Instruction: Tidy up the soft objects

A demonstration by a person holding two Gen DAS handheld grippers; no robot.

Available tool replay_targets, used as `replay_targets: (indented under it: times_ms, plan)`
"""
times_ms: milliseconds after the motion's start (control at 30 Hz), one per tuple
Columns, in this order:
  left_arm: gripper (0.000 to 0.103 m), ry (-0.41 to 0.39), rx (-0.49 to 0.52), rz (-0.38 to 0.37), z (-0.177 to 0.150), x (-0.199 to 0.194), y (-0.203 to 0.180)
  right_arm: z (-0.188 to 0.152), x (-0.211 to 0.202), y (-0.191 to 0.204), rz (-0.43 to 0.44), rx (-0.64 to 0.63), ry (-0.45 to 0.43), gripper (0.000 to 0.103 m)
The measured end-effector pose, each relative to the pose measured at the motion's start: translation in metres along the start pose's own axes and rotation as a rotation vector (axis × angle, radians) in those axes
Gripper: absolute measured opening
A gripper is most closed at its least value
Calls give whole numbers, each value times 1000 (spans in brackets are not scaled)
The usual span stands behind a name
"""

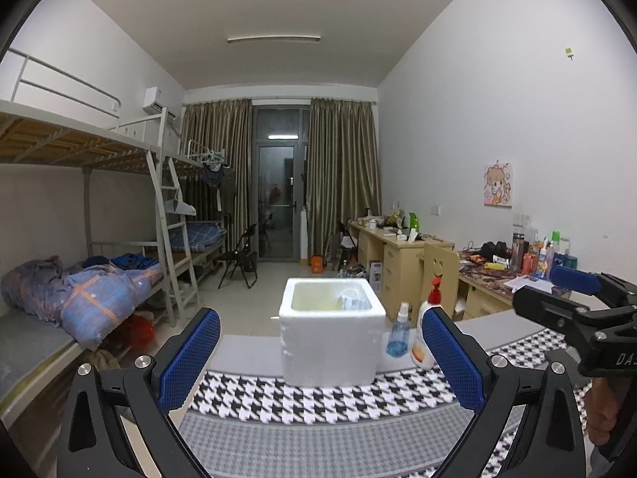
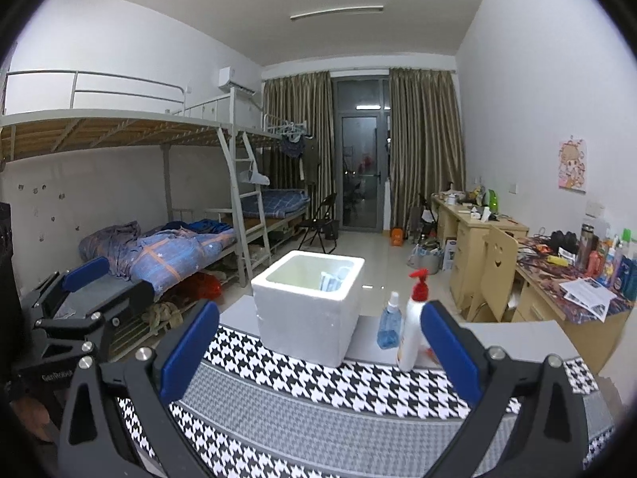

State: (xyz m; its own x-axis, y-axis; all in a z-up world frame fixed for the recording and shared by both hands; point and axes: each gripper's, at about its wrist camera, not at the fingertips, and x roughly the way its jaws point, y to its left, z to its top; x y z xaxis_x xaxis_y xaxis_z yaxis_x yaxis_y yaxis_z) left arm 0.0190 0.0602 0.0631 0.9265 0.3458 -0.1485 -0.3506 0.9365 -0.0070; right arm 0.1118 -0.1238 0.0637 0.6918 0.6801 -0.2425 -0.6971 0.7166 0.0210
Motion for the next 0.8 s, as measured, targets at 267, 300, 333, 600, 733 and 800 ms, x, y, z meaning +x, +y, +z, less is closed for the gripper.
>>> replay_targets:
  times_ms: [267, 300, 333, 600, 733, 800]
  plan:
    - [102, 18, 9, -22, -42, -16, -16, -53, -17, -3, -80, -19, -37, 103]
    - [102, 18, 12, -21, -47, -17, -18, -58, -20, -4, -87, -17, -41, 103]
    - [102, 23, 17, -25, -51, -17, -20, -66, -19, -5, -100, -13, -42, 103]
    - [102, 50, 34, -52, -74, -14, -34, -100, -30, -11, -159, -6, -47, 103]
    - [102, 57, 15, -45, -77, -14, -32, -101, -33, -13, -141, 12, -42, 103]
    - [102, 43, 3, -47, -78, -17, -31, -104, -35, -13, -140, 16, -38, 103]
